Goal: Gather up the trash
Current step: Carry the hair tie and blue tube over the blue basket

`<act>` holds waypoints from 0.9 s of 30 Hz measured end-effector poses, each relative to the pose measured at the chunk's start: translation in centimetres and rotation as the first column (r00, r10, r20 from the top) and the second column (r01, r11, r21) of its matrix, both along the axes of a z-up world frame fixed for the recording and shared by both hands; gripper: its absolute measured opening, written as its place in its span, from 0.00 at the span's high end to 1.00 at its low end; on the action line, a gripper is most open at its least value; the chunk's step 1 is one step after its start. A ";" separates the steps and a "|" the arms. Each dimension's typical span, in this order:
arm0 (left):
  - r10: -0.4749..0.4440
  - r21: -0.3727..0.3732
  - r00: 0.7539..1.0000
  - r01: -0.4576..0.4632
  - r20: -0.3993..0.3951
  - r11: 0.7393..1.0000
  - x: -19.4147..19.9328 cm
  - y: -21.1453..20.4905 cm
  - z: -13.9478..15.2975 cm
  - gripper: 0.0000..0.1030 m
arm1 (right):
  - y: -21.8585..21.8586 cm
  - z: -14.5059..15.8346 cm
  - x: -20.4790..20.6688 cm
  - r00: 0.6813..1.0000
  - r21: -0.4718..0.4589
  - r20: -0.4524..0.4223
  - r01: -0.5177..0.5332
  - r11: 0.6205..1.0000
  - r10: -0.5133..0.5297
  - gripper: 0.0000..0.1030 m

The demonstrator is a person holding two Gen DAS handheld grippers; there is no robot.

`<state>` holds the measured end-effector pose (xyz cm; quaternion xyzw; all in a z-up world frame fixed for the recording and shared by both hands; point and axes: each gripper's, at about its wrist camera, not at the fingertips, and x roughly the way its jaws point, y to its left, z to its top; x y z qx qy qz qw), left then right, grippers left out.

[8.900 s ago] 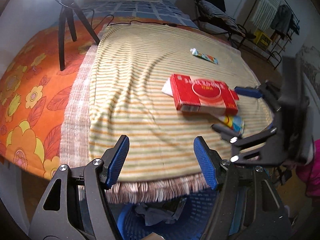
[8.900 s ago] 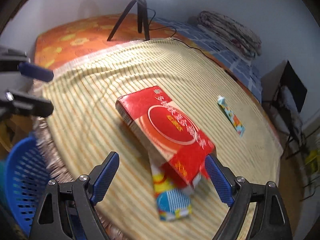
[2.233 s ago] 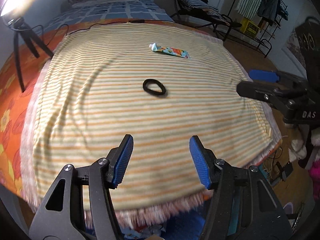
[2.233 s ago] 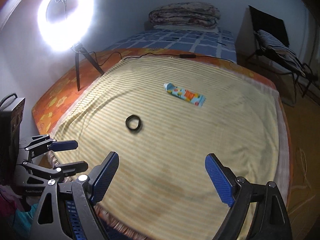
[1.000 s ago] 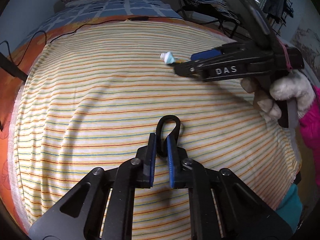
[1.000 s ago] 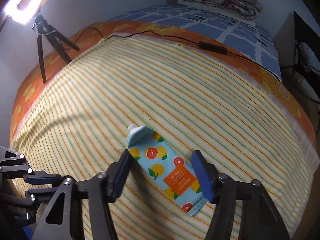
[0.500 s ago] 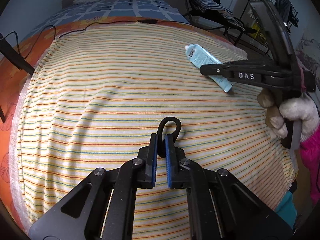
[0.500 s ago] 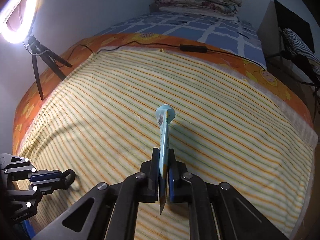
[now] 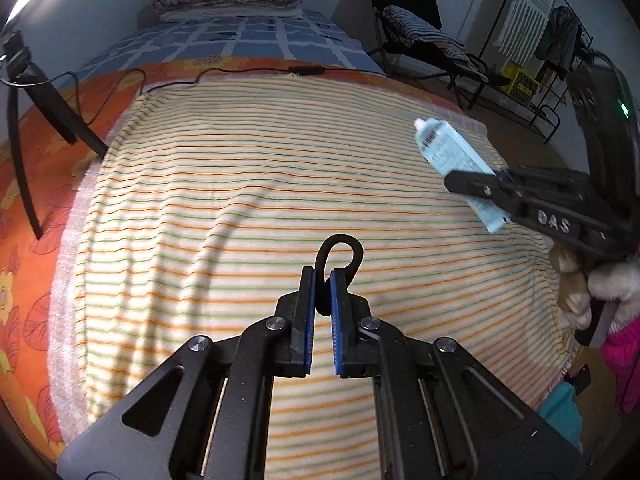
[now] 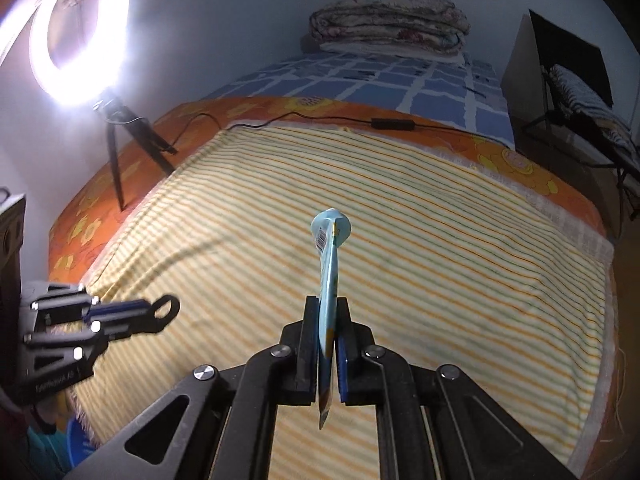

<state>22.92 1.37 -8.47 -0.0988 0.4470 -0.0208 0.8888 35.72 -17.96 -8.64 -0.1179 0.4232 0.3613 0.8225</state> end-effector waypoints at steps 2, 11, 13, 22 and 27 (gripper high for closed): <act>0.001 -0.001 1.000 -0.001 0.008 1.000 -0.8 0.2 0.5 0.95 | -0.4 0.5 -1.4 1.000 0.016 0.000 -0.006 1.000 0.006 0.95; 0.004 0.002 0.999 -0.004 0.043 1.000 -5.6 0.8 2.4 0.95 | -1.0 1.0 -8.4 0.999 0.007 -0.003 -0.036 0.999 0.036 0.95; 0.003 0.009 0.999 -0.003 0.050 1.000 -6.7 0.7 2.7 0.95 | -1.0 1.1 -10.2 0.999 0.005 -0.010 -0.039 0.999 0.039 0.95; -0.009 0.011 0.999 0.009 0.051 1.000 -12.8 0.0 3.4 0.95 | -1.5 2.2 -18.0 0.997 0.010 -0.021 -0.079 0.997 0.079 0.95; -0.016 0.024 0.999 0.014 0.048 1.000 -16.6 -0.3 3.2 0.95 | -1.8 2.5 -21.8 0.994 0.017 -0.023 -0.102 0.995 0.102 0.95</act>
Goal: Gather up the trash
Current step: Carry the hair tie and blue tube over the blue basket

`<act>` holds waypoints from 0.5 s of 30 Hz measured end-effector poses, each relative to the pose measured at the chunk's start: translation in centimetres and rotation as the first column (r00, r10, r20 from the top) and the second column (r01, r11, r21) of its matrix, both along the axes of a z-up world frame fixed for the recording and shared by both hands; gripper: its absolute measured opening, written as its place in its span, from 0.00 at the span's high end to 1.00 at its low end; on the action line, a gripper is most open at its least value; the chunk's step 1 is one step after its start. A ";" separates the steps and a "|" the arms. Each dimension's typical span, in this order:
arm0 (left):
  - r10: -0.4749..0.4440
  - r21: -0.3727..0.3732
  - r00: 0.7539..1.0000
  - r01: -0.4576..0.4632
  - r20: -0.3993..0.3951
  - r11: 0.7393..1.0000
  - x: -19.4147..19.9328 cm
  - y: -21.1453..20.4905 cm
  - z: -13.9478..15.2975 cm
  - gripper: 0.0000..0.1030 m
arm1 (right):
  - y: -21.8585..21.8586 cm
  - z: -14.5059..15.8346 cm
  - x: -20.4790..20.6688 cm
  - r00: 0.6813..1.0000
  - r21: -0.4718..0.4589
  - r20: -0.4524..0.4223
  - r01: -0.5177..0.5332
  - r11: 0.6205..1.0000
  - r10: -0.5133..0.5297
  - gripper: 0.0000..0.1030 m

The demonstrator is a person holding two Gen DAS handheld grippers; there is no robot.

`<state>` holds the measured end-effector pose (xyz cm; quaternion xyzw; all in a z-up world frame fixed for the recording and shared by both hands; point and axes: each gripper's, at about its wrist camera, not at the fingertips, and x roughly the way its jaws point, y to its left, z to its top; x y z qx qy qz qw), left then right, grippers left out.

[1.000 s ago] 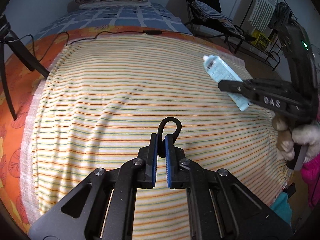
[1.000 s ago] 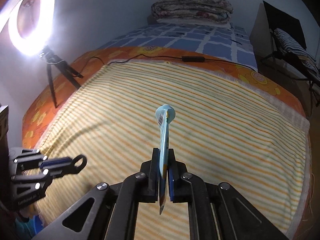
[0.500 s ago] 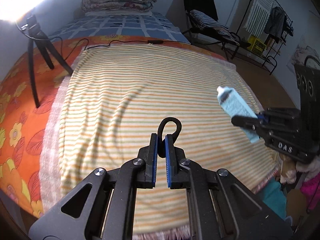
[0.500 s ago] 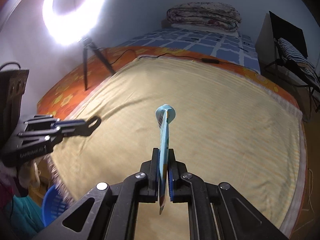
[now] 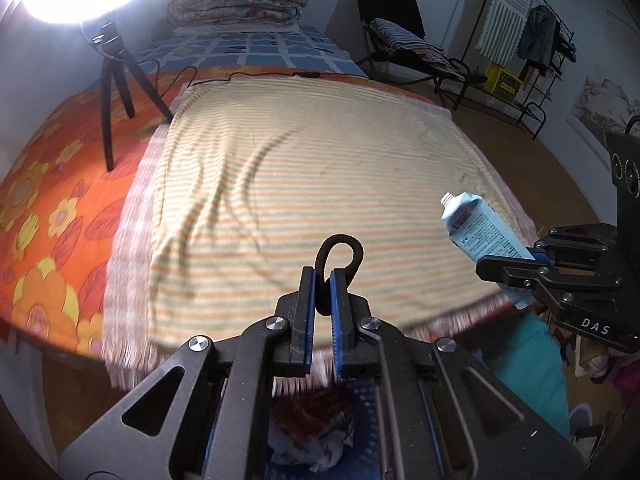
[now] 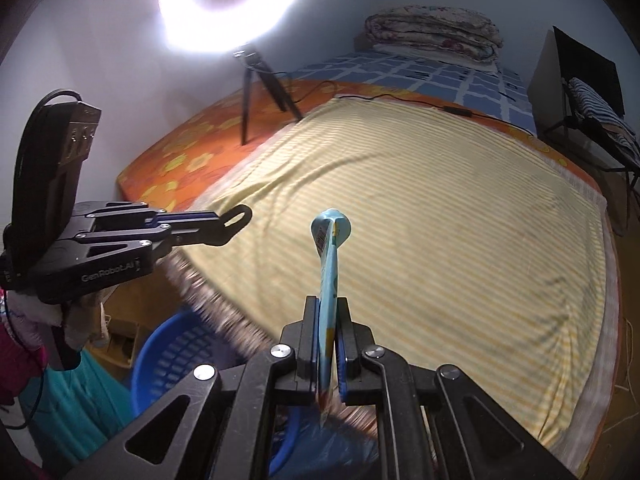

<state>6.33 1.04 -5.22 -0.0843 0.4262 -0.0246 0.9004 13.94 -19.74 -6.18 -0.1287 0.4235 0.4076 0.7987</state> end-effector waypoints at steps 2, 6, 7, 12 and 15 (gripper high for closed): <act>0.001 -0.001 1.000 -0.001 -0.009 1.000 -1.2 0.1 -0.3 0.95 | 0.0 -0.2 -1.6 1.000 -0.005 -0.004 -0.013 1.000 0.013 0.95; 0.002 0.005 1.000 -0.002 -0.030 1.000 -3.8 0.3 -1.3 0.95 | 0.2 -0.7 -4.3 0.999 -0.011 -0.017 -0.035 0.999 0.034 0.95; 0.002 0.007 0.999 -0.001 -0.033 1.000 -4.3 0.4 -1.6 0.95 | 0.3 -0.9 -5.0 0.999 -0.013 -0.019 -0.039 0.999 0.038 0.95; 0.009 -0.002 0.998 -0.009 -0.059 1.000 -6.6 0.8 -3.0 0.95 | 0.8 -1.6 -7.5 0.998 -0.026 -0.031 -0.060 0.998 0.059 0.95; 0.011 -0.003 0.997 -0.011 -0.076 1.000 -7.8 1.0 -3.8 0.95 | 1.2 -2.2 -8.8 0.997 -0.034 -0.042 -0.070 0.997 0.069 0.95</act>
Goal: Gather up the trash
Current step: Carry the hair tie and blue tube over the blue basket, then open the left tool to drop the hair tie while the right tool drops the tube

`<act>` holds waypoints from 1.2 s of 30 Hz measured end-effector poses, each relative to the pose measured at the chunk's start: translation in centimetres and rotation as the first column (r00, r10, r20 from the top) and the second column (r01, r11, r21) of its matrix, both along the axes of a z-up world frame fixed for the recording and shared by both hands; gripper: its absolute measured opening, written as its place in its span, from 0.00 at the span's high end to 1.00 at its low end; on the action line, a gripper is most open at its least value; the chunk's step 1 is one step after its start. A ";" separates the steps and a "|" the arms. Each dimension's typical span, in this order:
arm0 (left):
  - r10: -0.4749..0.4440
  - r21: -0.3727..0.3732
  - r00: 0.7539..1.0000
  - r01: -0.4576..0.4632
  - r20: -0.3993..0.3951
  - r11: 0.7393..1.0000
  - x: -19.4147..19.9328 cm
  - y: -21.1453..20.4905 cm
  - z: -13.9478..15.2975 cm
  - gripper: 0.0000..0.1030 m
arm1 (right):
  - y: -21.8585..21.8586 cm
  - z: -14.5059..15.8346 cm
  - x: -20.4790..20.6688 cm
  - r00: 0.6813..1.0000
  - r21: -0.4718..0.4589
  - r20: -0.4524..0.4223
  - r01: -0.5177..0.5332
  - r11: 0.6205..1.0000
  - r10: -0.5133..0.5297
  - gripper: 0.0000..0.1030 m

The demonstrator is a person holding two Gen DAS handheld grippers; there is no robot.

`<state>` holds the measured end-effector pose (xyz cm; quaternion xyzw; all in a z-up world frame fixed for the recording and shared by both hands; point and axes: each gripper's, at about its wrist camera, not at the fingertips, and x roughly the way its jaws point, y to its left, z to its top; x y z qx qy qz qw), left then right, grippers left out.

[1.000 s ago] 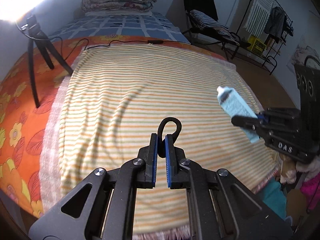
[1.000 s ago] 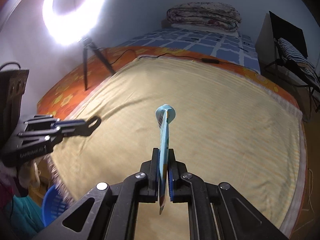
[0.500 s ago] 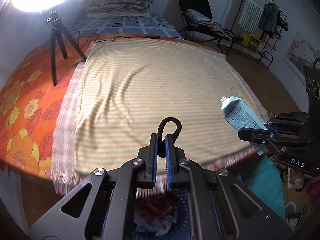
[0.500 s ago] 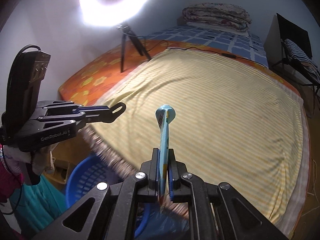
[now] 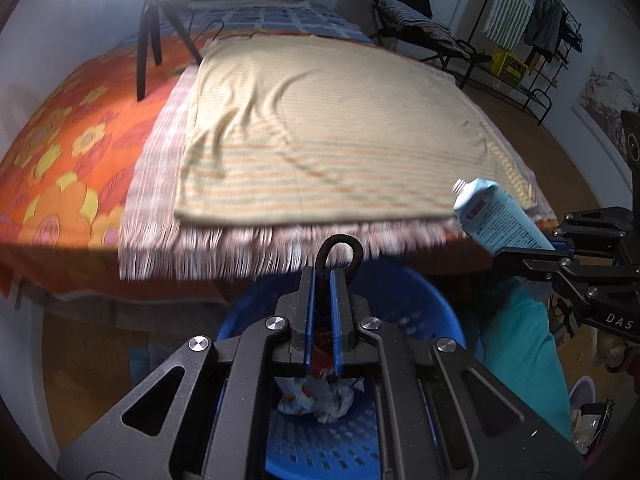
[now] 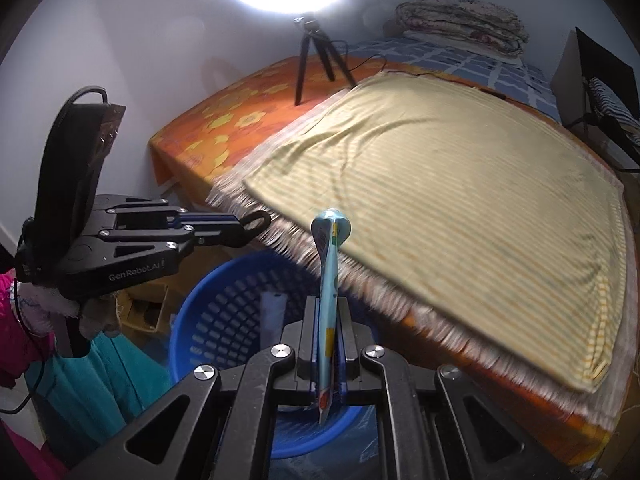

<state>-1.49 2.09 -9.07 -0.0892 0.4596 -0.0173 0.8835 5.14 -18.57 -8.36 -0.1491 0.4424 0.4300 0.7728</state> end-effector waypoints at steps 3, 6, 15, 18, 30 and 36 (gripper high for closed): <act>-0.002 0.002 1.000 0.002 -0.015 1.000 -1.0 0.1 -0.9 0.95 | 0.3 -0.6 -1.0 1.000 -0.012 -0.009 -0.009 1.000 0.009 0.95; -0.005 0.001 0.999 0.005 -0.032 1.000 -1.7 0.1 -1.7 0.95 | 0.5 -1.5 -1.8 0.999 -0.022 -0.030 -0.013 1.000 0.012 0.95; -0.018 0.018 0.997 0.019 -0.080 1.000 -2.8 -0.1 -3.6 0.95 | 0.9 -4.0 -3.1 0.997 -0.055 -0.072 -0.008 0.998 0.004 0.95; -0.016 0.018 0.996 0.017 -0.091 1.000 -3.0 0.1 -4.0 0.95 | 1.1 -4.6 -3.2 0.996 -0.062 -0.087 -0.005 0.998 -0.001 0.95; -0.012 0.040 0.995 0.016 -0.098 0.999 -2.9 0.2 -4.3 0.78 | 1.4 -5.2 -3.1 0.993 -0.053 -0.114 0.010 0.999 -0.016 0.73; 0.000 0.065 0.996 0.006 -0.090 0.998 -2.7 0.2 -4.2 0.61 | 1.3 -5.2 -3.1 0.994 -0.057 -0.109 0.024 0.998 -0.030 0.51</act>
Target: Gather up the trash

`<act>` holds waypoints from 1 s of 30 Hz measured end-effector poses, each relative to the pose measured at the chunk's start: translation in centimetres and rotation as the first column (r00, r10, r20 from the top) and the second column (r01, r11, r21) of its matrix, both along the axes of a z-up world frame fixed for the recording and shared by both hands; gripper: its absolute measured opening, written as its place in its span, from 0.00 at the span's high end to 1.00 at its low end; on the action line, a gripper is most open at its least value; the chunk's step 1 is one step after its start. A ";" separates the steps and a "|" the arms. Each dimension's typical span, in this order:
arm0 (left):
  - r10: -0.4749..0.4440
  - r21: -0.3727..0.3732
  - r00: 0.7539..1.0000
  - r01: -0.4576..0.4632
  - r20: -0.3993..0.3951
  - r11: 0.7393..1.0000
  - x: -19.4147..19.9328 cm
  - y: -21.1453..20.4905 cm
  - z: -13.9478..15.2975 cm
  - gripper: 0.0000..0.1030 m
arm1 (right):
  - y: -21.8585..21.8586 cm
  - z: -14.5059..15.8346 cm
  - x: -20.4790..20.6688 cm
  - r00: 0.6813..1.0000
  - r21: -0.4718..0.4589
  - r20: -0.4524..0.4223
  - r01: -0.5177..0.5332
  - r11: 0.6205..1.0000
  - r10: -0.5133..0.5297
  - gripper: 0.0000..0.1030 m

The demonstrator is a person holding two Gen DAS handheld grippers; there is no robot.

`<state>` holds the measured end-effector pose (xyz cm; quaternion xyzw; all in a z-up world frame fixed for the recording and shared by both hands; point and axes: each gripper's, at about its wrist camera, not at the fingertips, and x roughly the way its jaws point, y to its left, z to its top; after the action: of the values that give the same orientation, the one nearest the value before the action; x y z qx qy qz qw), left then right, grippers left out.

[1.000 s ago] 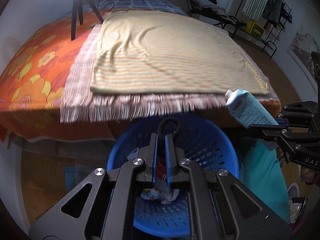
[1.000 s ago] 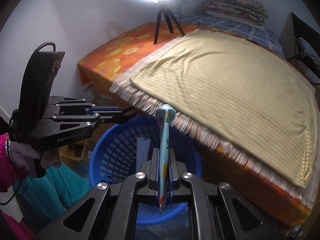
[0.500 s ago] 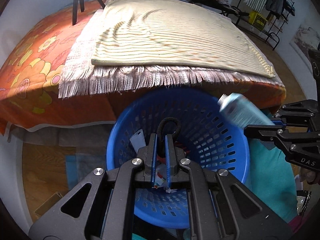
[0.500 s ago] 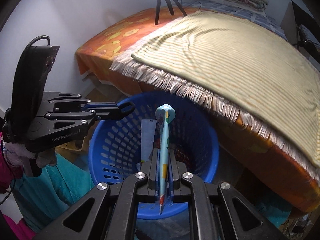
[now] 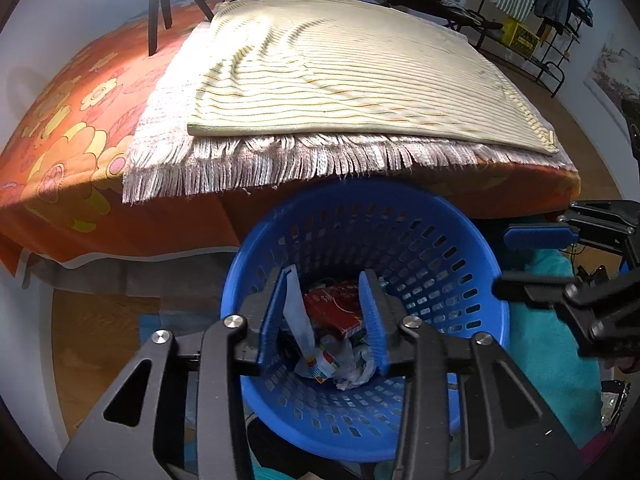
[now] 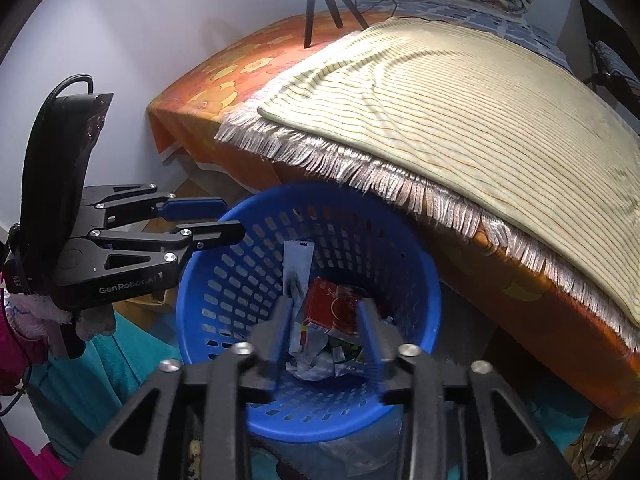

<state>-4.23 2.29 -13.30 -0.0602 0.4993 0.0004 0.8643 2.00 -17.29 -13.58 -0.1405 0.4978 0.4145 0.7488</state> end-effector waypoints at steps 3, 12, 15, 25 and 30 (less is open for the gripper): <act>0.013 0.007 1.000 -0.013 0.005 1.000 0.2 0.1 0.1 0.44 | -0.2 0.0 -0.1 1.000 -0.006 0.013 0.011 1.000 -0.010 0.40; 0.037 0.009 0.999 -0.038 0.029 0.999 0.8 0.6 0.9 0.35 | -1.3 0.6 0.1 0.997 0.002 0.028 0.069 0.998 -0.069 0.17; 0.042 0.005 0.998 -0.042 0.049 0.999 0.9 0.7 1.7 0.35 | -1.8 1.4 0.2 0.994 0.011 0.051 0.097 0.995 -0.098 0.15; 0.027 0.008 0.994 -0.028 0.108 1.000 1.6 -0.2 3.9 0.34 | -3.2 3.4 0.5 0.976 0.011 0.127 0.179 0.984 -0.179 0.13; 0.019 0.011 0.991 -0.020 0.134 1.000 1.9 -0.6 4.9 0.34 | -3.5 4.1 0.5 0.965 0.011 0.164 0.205 0.979 -0.204 0.12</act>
<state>-2.33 1.67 -8.35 -0.0598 0.4395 0.0079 0.8962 2.50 -20.74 -9.44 -0.1244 0.4477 0.3204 0.8255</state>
